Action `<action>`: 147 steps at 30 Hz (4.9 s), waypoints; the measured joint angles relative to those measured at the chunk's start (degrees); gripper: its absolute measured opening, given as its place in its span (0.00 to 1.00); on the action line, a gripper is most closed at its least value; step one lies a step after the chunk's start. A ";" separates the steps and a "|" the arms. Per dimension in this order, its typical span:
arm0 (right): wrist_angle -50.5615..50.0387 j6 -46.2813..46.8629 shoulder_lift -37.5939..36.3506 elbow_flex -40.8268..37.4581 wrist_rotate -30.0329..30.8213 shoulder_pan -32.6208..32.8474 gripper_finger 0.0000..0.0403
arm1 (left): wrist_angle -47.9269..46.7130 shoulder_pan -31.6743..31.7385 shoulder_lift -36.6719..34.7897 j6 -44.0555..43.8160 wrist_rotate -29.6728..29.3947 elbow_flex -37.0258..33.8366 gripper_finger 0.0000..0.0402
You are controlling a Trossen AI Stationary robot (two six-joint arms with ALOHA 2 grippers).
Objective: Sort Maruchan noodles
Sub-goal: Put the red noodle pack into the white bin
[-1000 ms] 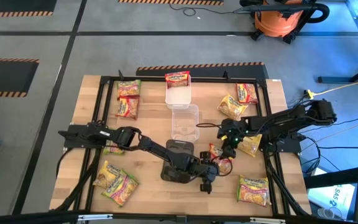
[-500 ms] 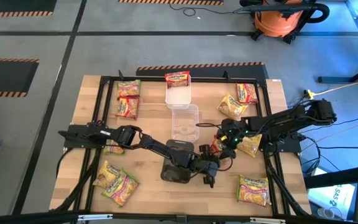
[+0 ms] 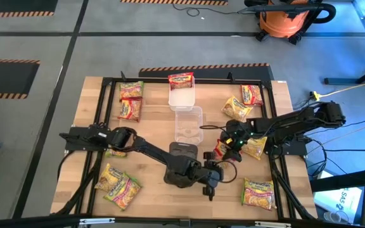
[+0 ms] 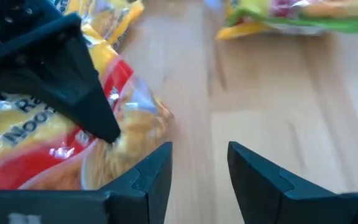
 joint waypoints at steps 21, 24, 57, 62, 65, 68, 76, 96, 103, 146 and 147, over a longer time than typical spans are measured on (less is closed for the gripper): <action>-30.05 -15.95 -6.54 29.56 30.45 -0.47 0.24 | 0.62 -1.87 -41.19 -5.85 0.89 -42.39 0.37; -29.93 -18.05 -4.69 34.08 33.11 -1.76 0.24 | 4.19 -3.10 -47.29 -9.93 -1.23 -50.21 0.37; -39.32 -46.66 44.70 85.13 26.14 -29.87 0.25 | 14.55 -1.92 -65.16 -16.60 1.62 -78.99 0.37; -38.87 -48.06 47.34 85.11 25.12 -31.04 0.25 | 14.25 -1.92 -65.16 -16.57 1.27 -78.99 0.37; -39.02 -49.02 48.65 85.11 24.39 -30.90 0.25 | 14.26 -1.92 -65.16 -16.57 1.17 -78.99 0.37; -39.42 -49.76 49.98 85.10 23.33 -30.73 0.25 | 14.27 -1.92 -65.16 -16.57 1.17 -78.99 0.37; -39.34 -50.96 53.04 85.04 24.76 -30.84 0.25 | 14.27 -1.92 -65.16 -16.55 1.13 -78.99 0.37; -36.31 -52.69 55.61 85.02 29.95 -30.82 0.45 | 15.02 -1.92 -65.14 -15.48 1.06 -78.99 0.37; -35.11 -52.67 55.55 85.30 30.35 -30.82 0.58 | 15.38 -1.92 -65.12 -15.11 1.06 -78.99 0.37; -61.88 -36.33 34.17 84.83 23.18 -24.46 0.56 | 16.04 -0.05 -65.25 -13.60 -2.08 -77.26 0.37; -62.65 -35.29 32.33 82.67 22.54 -23.54 0.56 | 14.74 0.45 -65.72 -13.19 -2.33 -76.30 0.37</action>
